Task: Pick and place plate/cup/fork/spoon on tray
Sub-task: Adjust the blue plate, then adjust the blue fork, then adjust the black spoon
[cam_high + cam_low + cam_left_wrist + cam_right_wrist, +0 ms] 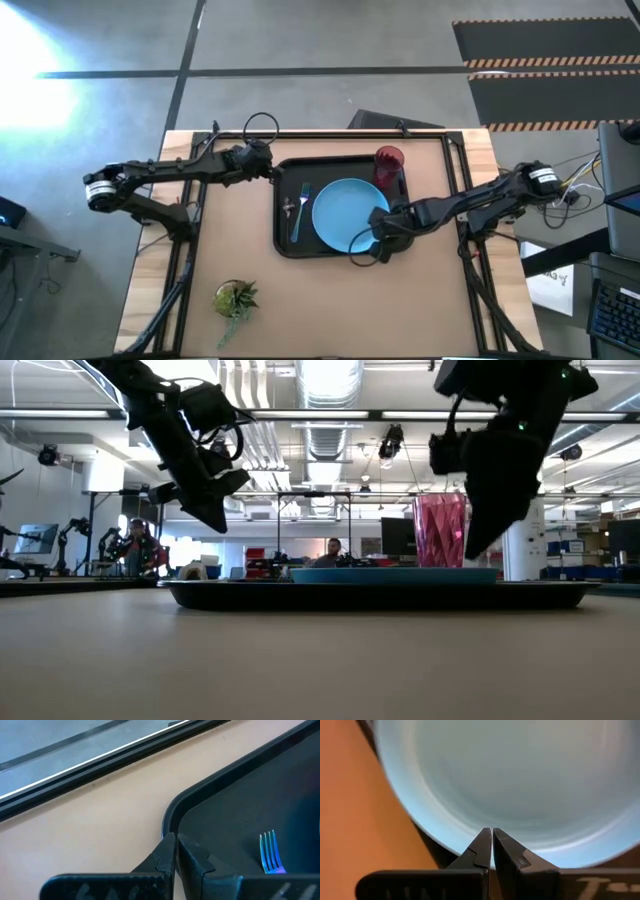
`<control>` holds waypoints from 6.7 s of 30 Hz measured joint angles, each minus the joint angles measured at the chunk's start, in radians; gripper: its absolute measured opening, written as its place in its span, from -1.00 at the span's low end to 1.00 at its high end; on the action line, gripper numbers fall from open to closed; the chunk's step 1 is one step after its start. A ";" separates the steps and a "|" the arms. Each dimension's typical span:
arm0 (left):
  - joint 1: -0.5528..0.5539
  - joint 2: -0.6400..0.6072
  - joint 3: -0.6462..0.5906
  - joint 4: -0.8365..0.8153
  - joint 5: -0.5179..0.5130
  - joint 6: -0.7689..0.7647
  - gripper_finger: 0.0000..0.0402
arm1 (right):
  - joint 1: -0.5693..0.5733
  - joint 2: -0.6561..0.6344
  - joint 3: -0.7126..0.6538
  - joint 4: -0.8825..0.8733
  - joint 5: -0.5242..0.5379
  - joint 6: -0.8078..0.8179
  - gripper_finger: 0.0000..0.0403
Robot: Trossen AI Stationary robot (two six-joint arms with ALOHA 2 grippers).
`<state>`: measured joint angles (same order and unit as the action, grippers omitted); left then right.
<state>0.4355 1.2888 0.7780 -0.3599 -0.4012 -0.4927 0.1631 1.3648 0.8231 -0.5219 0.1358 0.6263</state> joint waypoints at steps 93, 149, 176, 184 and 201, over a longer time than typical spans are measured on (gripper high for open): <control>-0.440 0.344 0.047 0.070 0.109 -0.236 -1.00 | 0.000 -0.219 0.360 0.003 0.093 -0.395 -0.96; -0.458 0.403 0.102 0.160 0.105 -0.234 -1.00 | 0.000 -0.219 0.360 0.037 0.094 -0.411 -0.96; -0.483 0.476 0.186 0.132 0.124 -0.234 -1.00 | 0.000 -0.219 0.360 0.033 0.093 -0.418 -0.96; -0.483 0.475 0.188 0.159 0.116 -0.231 -1.00 | 0.000 -0.219 0.360 0.029 0.093 -0.418 -0.96; -0.488 0.418 0.187 -0.122 0.090 -0.235 -1.00 | 0.000 -0.219 0.360 -0.010 0.093 -0.418 -0.96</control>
<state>-0.0525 1.7065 0.9649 -0.4816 -0.3109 -0.7280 0.1635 1.1458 1.1835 -0.5318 0.2287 0.2082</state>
